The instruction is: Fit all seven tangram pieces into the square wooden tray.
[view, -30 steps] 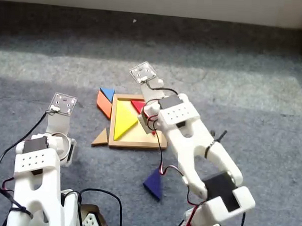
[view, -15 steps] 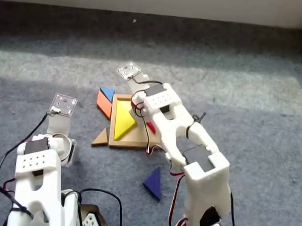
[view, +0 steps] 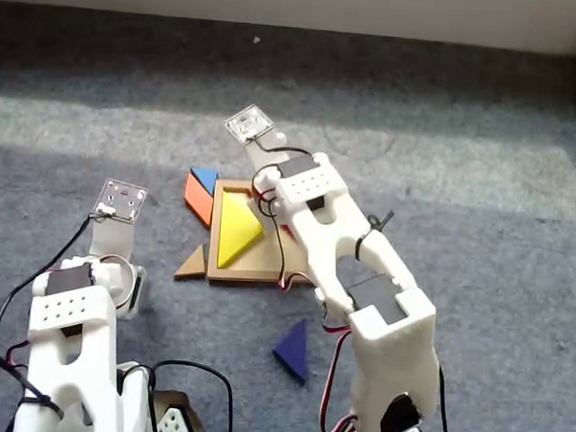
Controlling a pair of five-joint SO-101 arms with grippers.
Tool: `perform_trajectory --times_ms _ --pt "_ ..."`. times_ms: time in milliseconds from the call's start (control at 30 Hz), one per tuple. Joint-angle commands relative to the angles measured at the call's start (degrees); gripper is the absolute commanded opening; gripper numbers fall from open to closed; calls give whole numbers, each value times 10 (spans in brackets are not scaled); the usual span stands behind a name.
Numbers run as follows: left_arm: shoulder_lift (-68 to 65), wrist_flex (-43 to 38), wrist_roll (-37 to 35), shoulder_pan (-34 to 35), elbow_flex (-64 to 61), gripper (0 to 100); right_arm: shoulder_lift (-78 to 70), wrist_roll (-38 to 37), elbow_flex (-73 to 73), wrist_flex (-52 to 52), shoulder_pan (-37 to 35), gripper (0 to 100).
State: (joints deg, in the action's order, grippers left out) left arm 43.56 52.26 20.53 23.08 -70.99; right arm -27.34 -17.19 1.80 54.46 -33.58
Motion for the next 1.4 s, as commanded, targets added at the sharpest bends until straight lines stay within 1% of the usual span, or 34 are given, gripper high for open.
perform_trajectory --times_ms 0,233,767,900,1000,1167,1367 --pt "8 -8 3 7 3 184 -3 -6 4 29 -16 197" --pt "8 -8 3 7 2 181 -3 -6 2 37 -35 195" --pt "8 -8 3 7 2 181 -2 -4 2 38 10 195" --pt "8 -8 3 7 2 181 0 -1 18 85 37 195" --pt "8 -8 3 7 2 181 0 33 53 115 40 195" --pt "8 -8 3 6 2 181 0 58 89 156 34 195" --pt "8 -8 3 6 2 181 16 59 122 199 8 195"
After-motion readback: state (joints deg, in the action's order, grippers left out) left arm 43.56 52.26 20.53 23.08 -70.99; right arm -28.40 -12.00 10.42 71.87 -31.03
